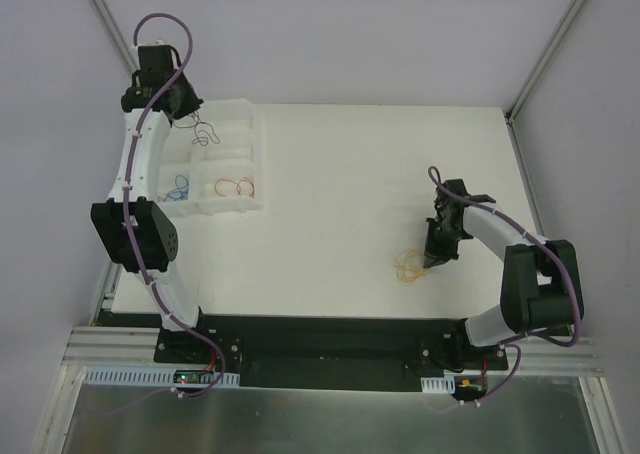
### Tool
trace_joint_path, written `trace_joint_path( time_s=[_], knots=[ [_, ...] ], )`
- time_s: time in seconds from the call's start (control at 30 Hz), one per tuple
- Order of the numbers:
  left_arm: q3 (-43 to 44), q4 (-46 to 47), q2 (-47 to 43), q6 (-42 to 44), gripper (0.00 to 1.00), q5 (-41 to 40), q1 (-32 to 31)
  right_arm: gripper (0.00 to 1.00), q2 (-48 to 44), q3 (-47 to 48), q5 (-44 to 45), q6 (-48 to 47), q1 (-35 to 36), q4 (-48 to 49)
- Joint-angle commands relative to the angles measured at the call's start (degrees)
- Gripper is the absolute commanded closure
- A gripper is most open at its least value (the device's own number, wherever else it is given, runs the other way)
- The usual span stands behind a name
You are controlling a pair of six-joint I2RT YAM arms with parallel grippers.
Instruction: Untangle the cables
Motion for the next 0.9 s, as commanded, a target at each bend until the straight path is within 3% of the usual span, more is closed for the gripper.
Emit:
trace_joint_path(
  time_s=[0.0, 0.17, 0.37, 0.8, 0.83, 0.87],
  knots=[
    [4.7, 2.0, 4.6, -6.5, 1.0, 3.1, 5.3, 0.98, 1.5, 5.3, 0.7, 0.4, 0.7, -3.5],
    [5.0, 2.6, 8.8, -11.2, 1.0, 5.0, 9.2, 0.98, 5.1, 10.4, 1.0, 0.1, 0.9, -5.6],
    [1.7, 3.6, 9.8, -13.0, 1.0, 1.2, 9.5, 0.98, 7.1, 14.8, 2.7, -1.4, 1.4, -9.5],
    [5.3, 3.9, 18.2, -15.9, 1.0, 0.8, 12.7, 0.98, 8.9, 21.2, 3.1, -2.8, 2.0, -15.6],
    [5.4, 3.9, 18.4, -15.8, 0.99, 0.8, 12.7, 0.98, 8.9, 21.5, 3.0, -3.1, 2.1, -15.8],
    [5.6, 3.9, 18.3, -15.6, 0.86, 0.8, 12.7, 0.98, 8.6, 21.6, 3.0, -3.4, 2.2, -15.8]
  ],
)
